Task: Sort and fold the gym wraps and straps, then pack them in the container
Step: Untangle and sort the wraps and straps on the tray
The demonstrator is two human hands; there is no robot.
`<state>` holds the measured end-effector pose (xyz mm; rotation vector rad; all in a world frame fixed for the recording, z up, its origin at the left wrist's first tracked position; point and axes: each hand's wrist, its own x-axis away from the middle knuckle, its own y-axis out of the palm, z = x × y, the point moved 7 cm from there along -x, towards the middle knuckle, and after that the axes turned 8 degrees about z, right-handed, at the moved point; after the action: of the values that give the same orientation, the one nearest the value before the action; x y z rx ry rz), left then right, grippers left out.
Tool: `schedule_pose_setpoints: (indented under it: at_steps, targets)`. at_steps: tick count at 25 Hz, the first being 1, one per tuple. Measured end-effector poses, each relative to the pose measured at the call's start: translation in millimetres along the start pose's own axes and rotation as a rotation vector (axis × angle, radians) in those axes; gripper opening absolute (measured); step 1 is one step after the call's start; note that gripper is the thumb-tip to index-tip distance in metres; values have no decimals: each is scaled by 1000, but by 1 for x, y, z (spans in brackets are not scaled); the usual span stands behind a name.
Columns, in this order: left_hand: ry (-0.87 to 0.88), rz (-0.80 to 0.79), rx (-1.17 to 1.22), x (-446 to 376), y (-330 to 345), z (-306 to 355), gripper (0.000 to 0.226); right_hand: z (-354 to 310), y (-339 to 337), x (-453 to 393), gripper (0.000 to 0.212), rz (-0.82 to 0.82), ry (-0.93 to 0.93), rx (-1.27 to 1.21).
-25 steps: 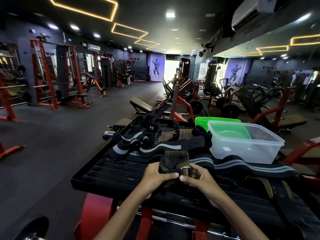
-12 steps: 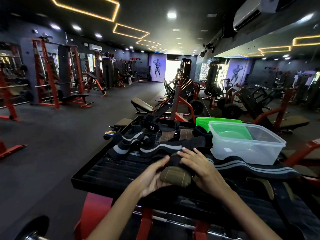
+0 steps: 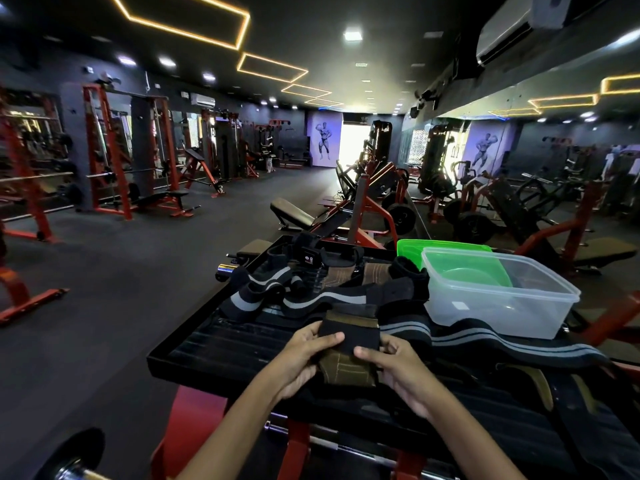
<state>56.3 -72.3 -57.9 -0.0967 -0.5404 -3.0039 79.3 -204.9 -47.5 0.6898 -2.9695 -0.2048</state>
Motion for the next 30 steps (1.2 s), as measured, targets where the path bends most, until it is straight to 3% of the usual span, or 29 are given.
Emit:
schedule_pose_setpoints:
  at_steps: [2, 5, 10, 15, 18, 21, 25, 27, 30]
  targets:
    - [4, 29, -66, 2, 0, -2, 55, -2, -4, 0, 32, 83, -108, 79]
    - [67, 62, -112, 4, -2, 0, 64, -2, -3, 3, 23, 76, -162, 143]
    - [151, 74, -134, 6, -4, 4, 57, 3, 3, 8, 34, 3, -96, 19]
    - [279, 106, -261, 9, -4, 9, 45, 4, 0, 6, 31, 29, -101, 35]
    - [307, 87, -321, 10, -1, 8, 52, -7, -10, 3, 33, 130, -160, 104]
    - [338, 64, -414, 10, 2, 7, 61, -47, -6, 0, 22, 133, -422, 389]
    - [406, 44, -549, 11, 3, 9, 64, -59, 41, -13, 32, -33, -479, 1031]
    - [380, 55, -517, 9, 0, 8, 68, -56, 49, -23, 30, -65, -458, 1091]
    - [316, 15, -462, 6, -1, 5, 60, -55, 41, -27, 16, -91, -393, 833]
